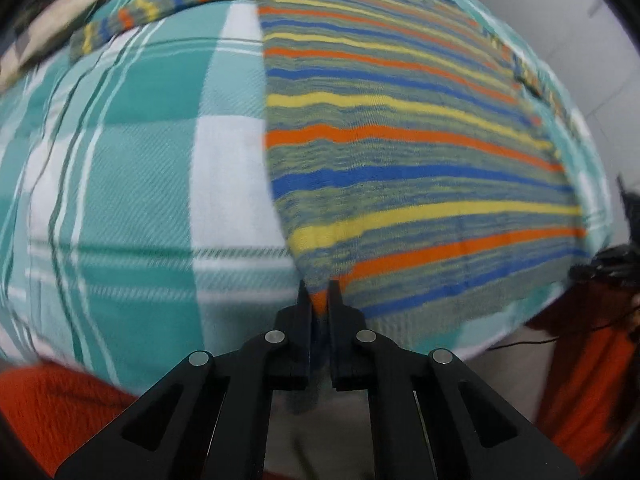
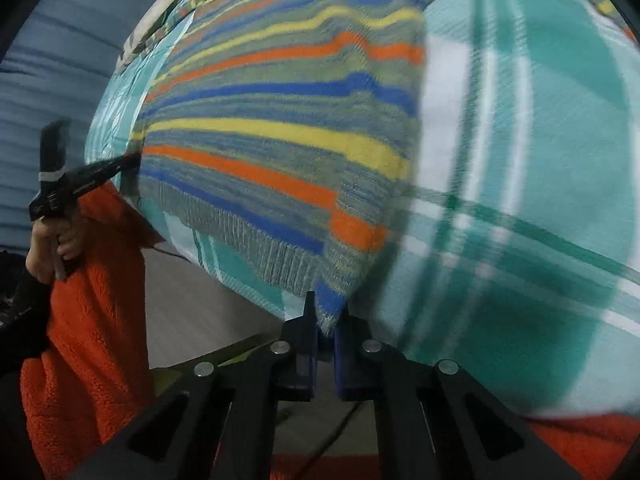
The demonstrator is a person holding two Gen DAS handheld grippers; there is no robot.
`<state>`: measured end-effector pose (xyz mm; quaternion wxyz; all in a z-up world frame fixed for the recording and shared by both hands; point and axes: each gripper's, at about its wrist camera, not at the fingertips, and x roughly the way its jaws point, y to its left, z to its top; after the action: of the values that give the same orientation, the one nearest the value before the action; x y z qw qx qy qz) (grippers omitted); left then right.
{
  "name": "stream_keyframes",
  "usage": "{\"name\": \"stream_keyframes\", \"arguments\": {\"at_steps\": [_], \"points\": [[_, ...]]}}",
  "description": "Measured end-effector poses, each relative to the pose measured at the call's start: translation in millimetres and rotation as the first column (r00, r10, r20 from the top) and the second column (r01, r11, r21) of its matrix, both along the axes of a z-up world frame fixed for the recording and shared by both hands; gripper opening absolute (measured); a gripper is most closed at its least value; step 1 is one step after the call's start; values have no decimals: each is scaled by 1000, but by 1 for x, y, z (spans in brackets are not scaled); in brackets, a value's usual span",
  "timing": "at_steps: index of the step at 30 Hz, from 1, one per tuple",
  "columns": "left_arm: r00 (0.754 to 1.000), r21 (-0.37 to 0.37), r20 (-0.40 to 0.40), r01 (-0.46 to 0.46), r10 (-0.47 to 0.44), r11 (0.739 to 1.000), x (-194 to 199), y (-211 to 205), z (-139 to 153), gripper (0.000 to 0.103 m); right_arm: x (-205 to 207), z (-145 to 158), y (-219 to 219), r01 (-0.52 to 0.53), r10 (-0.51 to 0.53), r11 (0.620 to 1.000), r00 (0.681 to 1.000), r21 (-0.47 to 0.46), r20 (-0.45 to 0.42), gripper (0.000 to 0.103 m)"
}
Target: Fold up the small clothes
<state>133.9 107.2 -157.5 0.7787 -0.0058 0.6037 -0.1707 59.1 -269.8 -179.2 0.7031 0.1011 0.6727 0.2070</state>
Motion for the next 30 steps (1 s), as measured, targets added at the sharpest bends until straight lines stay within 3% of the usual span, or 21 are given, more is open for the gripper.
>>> {"name": "stream_keyframes", "arguments": {"at_steps": [4, 8, 11, 14, 16, 18, 23, 27, 30], "points": [[998, -28, -49, -29, 28, 999, -4, 12, 1, 4, -9, 22, -16, 23, -23, 999, 1000, -28, 13, 6], [996, 95, -85, -5, 13, 995, 0, -9, -24, 4, -8, 2, -14, 31, -33, 995, 999, -100, -26, 6], [998, 135, -70, 2, 8, 991, 0, -17, -24, 6, -5, -10, -8, 35, -41, 991, 998, -131, -47, 6], [999, 159, -43, 5, 2, 987, -4, -23, -20, 23, -7, -8, -8, 39, -45, 988, 998, -148, -37, 7], [1000, 194, -4, -23, 24, 981, -12, -18, -9, 61, -9, -6, -11, 58, -65, 986, 997, -154, -40, 28], [995, 199, 88, -63, 46, 978, -19, -16, 11, 72, -14, 2, -21, 93, -100, 983, 994, -156, -35, 44], [959, 163, 273, -125, 77, 979, -17, -27, 58, 89, -12, 55, -46, 198, -160, 954, 972, -226, 175, 45], [944, 106, 315, -134, 94, 985, 1, -34, 66, 94, 12, 90, -48, 297, -198, 931, 900, -214, 389, 52], [937, 67, 335, -126, 96, 990, 15, -57, 65, 94, 31, 90, -21, 313, -193, 935, 842, -164, 504, 52]]}}
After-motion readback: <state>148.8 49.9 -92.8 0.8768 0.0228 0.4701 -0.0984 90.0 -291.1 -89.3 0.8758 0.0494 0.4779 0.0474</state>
